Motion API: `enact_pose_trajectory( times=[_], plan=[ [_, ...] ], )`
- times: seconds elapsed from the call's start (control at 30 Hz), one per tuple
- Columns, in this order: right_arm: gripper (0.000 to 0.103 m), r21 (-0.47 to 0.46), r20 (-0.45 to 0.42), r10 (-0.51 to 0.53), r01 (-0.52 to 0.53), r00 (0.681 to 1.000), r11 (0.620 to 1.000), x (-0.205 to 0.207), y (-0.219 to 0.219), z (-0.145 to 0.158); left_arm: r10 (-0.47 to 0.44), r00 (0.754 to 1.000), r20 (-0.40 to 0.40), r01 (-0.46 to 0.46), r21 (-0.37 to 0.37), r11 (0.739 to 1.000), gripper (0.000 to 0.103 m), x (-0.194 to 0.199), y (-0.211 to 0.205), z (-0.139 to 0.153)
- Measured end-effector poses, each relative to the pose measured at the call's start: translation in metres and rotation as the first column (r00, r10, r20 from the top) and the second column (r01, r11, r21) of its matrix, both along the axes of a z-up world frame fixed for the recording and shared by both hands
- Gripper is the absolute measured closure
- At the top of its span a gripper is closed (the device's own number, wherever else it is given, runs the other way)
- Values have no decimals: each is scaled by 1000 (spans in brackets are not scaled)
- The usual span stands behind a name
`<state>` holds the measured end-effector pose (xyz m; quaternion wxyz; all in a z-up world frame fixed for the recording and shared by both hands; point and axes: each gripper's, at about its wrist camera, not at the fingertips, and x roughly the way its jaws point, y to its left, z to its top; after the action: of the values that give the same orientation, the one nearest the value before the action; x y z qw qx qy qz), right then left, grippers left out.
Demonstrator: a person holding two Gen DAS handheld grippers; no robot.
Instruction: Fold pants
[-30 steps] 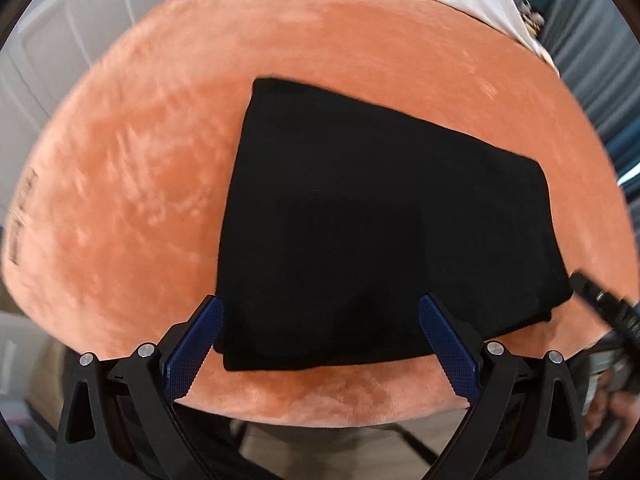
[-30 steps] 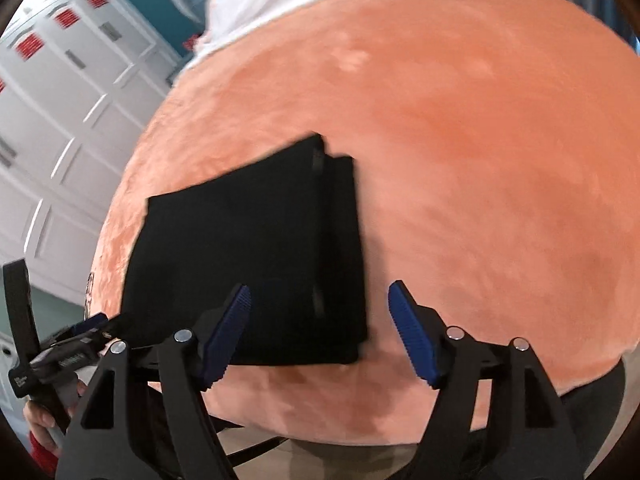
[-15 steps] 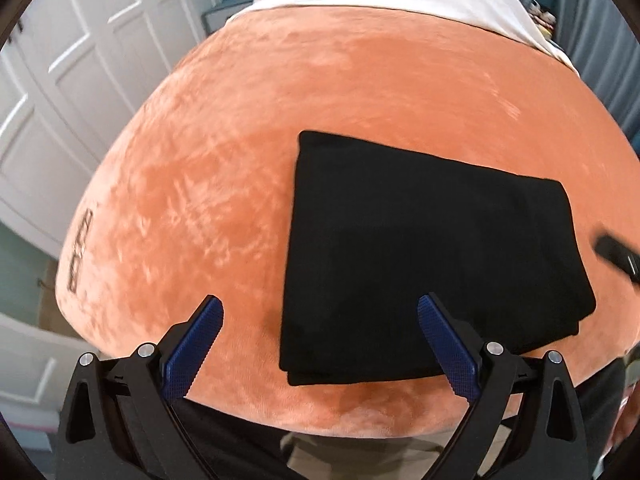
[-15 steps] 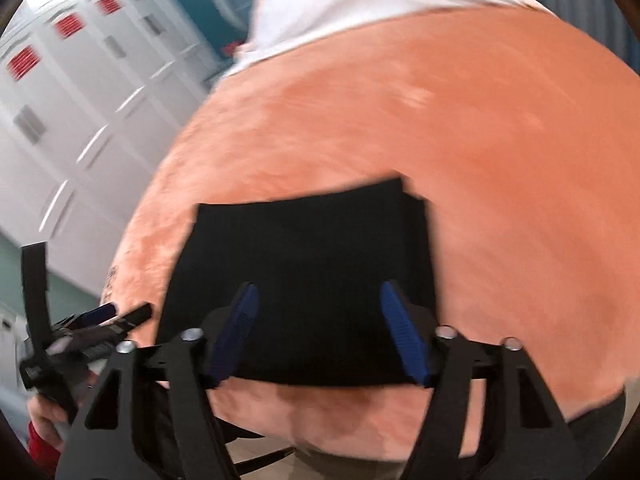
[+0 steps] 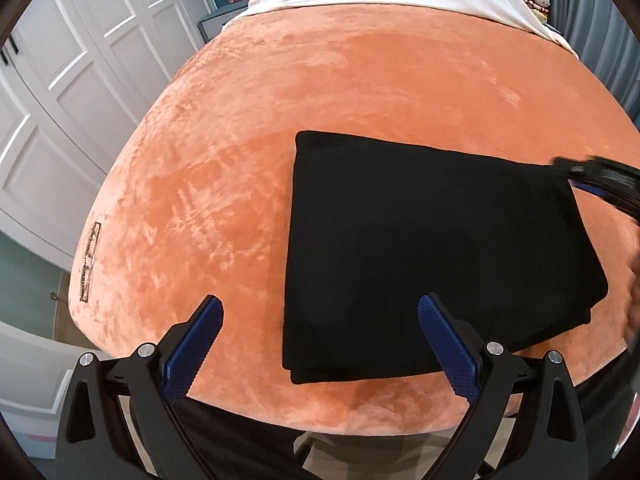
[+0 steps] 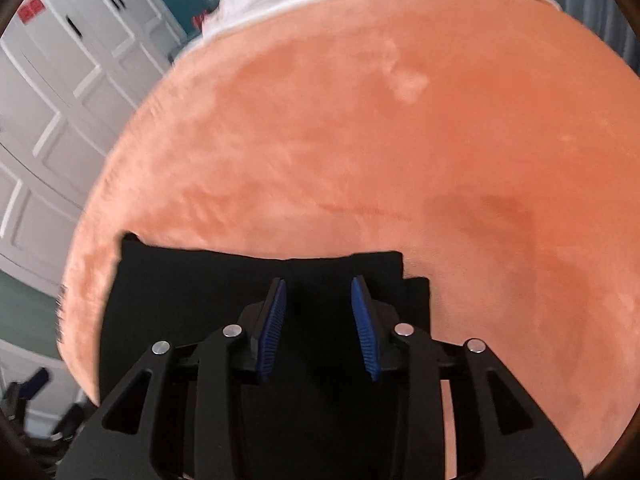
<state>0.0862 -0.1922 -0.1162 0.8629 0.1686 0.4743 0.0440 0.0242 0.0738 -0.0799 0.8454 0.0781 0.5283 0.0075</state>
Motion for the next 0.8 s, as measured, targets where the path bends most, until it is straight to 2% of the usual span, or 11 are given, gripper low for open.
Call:
enact_pose_trajectory(
  times=[0.07,0.1,0.17,0.3,0.4,0.5,0.57,0.6,0.67,0.7,0.8],
  plan=[
    [37,-25,49,-29,30,998,999,-31,-5,15,0,1000,-16,0,-7,1000,7,2,0,-6],
    [35,-34,52,-33,35,998,999,-39,-5,16,-4,1000,-26,3,-15,1000,7,3,0,-9],
    [35,-61,31,-52,54,998,997,-63,-12,11,-8,998,-60,5,-49,999,7,5,0,-17],
    [35,-34,-27,-93,92,995,995,-93,-26,-7,-29,990,-137,1,-207,978,7,11,8,-36],
    [34,53,-79,-123,127,989,990,-104,-39,-26,-5,985,-174,-44,-282,958,7,17,21,-52],
    [34,154,-111,-134,150,985,977,-109,-45,-40,9,987,-158,-53,-274,960,7,21,29,-64],
    [31,205,-130,-130,155,983,966,-107,-44,-49,-8,984,-176,-48,-312,949,5,25,34,-78],
    [27,228,-144,-124,155,982,961,-106,-43,-53,-11,981,-191,-61,-361,931,5,27,39,-87],
    [25,291,-183,-103,154,978,944,-101,-39,-67,0,981,-196,-89,-450,889,5,29,50,-99],
    [22,315,-187,-103,159,977,936,-101,-37,-72,-7,983,-185,-83,-471,878,5,29,53,-101],
    [24,349,-152,-108,155,982,924,-101,-30,-77,-28,985,-169,-54,-461,886,6,28,48,-99]
  ],
)
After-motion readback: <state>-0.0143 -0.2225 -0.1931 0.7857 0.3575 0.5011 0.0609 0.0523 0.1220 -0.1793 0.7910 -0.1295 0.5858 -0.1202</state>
